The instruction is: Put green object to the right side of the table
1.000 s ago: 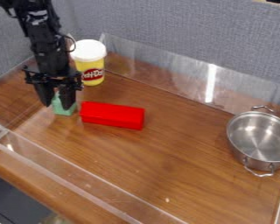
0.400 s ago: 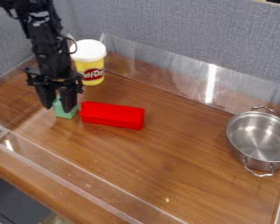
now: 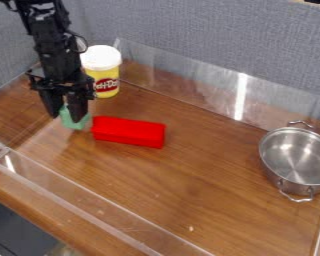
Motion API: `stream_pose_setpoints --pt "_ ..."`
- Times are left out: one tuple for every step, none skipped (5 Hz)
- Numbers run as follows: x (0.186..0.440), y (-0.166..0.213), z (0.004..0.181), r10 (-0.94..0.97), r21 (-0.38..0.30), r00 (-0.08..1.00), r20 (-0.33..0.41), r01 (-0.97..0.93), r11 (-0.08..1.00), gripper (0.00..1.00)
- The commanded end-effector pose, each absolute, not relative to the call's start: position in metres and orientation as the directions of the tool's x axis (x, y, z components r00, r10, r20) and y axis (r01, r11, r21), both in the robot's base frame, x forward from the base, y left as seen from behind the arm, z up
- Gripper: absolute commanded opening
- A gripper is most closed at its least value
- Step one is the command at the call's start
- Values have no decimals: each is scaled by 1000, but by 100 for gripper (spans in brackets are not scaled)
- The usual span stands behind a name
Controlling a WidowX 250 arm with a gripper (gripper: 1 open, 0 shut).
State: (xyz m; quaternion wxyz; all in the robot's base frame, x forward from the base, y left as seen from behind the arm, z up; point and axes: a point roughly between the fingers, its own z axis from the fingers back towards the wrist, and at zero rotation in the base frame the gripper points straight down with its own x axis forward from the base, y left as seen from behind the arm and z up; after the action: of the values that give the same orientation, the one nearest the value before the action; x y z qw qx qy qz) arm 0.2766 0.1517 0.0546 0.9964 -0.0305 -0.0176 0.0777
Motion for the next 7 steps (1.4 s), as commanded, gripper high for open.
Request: stream_pose_setpoints --pt "282 148 83 124 -32 986 111 -121 992 0" --pt "282 145 89 108 -30 986 124 -105 994 0" --pt "281 138 100 82 -29 986 148 -78 996 0" --pt "278 121 122 32 -30 981 193 -27 999 0" --pt "272 94 158 -40 -28 966 255 49 998 0" --pt "263 65 185 -119 -33 946 301 135 990 0" --pt "254 34 192 -214 -40 923 320 239 970 0"
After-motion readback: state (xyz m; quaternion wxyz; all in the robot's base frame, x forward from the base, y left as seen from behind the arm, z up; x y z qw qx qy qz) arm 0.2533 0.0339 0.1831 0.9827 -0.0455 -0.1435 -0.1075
